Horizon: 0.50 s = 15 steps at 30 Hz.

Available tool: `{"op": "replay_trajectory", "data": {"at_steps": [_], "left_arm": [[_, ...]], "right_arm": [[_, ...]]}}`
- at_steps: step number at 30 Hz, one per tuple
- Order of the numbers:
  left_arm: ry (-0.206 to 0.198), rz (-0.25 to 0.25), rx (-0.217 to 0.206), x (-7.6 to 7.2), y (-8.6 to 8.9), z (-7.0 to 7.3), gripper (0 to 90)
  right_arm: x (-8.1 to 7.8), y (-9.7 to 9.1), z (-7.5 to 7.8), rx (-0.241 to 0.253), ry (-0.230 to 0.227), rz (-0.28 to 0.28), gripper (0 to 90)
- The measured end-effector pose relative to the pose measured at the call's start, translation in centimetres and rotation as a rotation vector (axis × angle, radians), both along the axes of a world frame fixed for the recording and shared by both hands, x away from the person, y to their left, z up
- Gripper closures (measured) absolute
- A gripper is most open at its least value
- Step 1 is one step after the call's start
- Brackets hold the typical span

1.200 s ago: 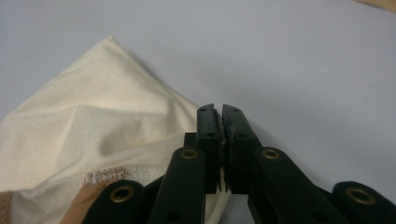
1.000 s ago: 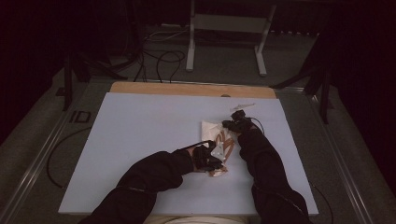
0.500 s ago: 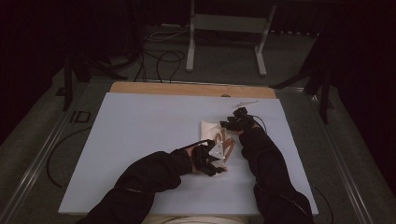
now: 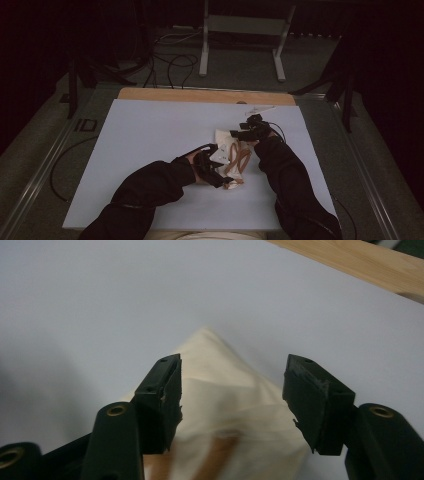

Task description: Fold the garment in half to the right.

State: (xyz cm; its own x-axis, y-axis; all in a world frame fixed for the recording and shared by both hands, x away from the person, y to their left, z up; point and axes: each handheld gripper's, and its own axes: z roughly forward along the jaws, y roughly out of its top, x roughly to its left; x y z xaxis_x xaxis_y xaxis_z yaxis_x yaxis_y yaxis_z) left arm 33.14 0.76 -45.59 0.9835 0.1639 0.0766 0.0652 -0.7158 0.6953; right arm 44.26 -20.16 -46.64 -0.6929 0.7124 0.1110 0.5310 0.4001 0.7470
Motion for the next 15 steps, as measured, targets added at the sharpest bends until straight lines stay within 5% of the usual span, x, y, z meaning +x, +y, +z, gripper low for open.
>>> {"op": "replay_trajectory", "data": {"at_steps": [7,10,15], "left_arm": [[0.017,0.101,-0.040,0.2,2.6,0.4,14.3],[0.039,0.105,-0.044,0.3,4.1,0.1,0.5],[0.017,0.175,-0.066,0.0,6.6,-0.9,0.3]], "right_arm": [[-1.9,1.7,0.6,-0.021,-0.008,0.055,45.7],[-2.5,2.2,0.5,-0.046,-0.013,0.072,46.6],[-3.1,2.6,0.0,-0.096,-0.007,0.084,46.6]]}}
